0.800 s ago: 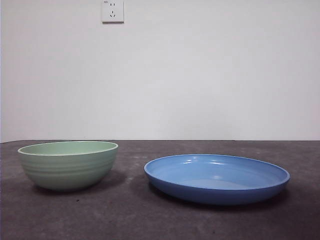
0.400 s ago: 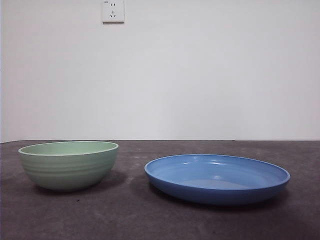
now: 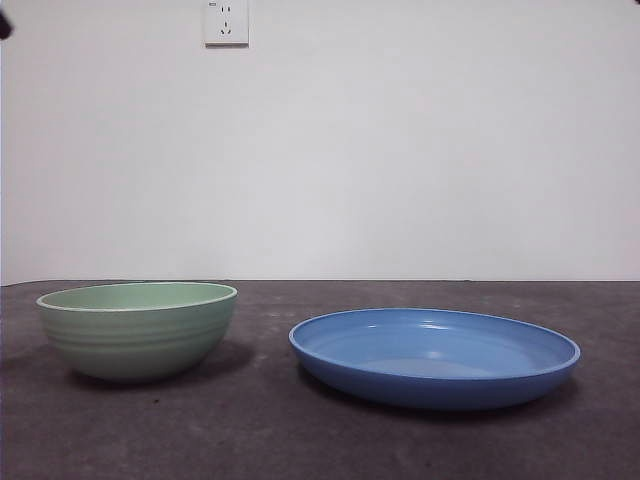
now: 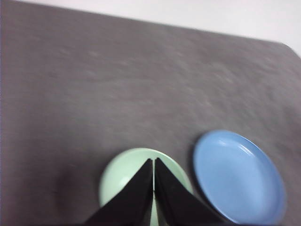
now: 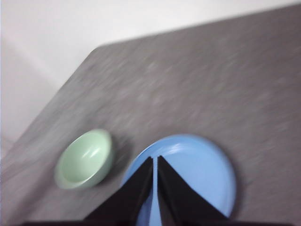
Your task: Place the green bowl on the blue plate
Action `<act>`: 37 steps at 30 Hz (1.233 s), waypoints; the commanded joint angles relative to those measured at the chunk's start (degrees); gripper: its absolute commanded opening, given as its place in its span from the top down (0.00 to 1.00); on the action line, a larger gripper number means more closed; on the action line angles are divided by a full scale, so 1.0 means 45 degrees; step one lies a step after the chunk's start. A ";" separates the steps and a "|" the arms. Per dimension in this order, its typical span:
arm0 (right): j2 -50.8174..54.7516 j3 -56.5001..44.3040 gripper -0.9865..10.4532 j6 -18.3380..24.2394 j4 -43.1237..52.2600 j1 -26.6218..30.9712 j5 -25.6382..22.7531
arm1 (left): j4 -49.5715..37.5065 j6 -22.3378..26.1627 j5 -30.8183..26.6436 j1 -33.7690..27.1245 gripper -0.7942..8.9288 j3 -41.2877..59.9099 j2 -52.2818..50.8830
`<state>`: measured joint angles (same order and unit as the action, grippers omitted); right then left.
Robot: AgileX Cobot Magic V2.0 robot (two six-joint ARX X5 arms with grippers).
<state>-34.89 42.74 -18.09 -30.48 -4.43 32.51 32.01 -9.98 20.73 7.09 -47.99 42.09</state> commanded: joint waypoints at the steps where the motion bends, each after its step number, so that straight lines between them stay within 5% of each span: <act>1: -0.0831 0.0670 0.90 0.0369 -0.0699 -0.0330 0.0787 | 0.0194 0.0087 0.0612 0.0330 0.91 -0.0646 0.0364; 6: -0.1642 0.1025 0.90 0.1127 -0.1336 -0.0860 0.1603 | 0.0510 0.0087 0.1938 0.0724 0.91 -0.0758 0.0588; 13: -0.1685 0.1025 0.90 0.1545 -0.1326 -0.1229 0.1904 | 0.0957 0.0097 0.2069 0.0991 0.90 -0.0753 0.0612; 18: -0.1695 0.1025 0.90 0.1545 -0.1321 -0.1229 0.1860 | 0.0908 0.0102 0.2069 0.0991 0.74 -0.0753 0.0612; 20: -0.1695 0.1025 0.81 0.1540 -0.1321 -0.1229 0.1860 | 0.0889 0.0102 0.2069 0.0991 0.63 -0.0753 0.0617; 25: -0.1700 0.1025 0.42 0.1491 -0.1336 -0.1229 0.1768 | 0.0879 0.0097 0.2059 0.0991 0.31 -0.0753 0.0622; 37: -0.1695 0.1025 0.39 0.1355 -0.1331 -0.1229 0.1778 | 0.0967 -0.0063 0.1870 0.0986 0.31 -0.0753 0.0942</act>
<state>-42.30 46.26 -11.97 -36.99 -9.76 40.45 36.64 -10.00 29.67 11.40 -50.35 45.36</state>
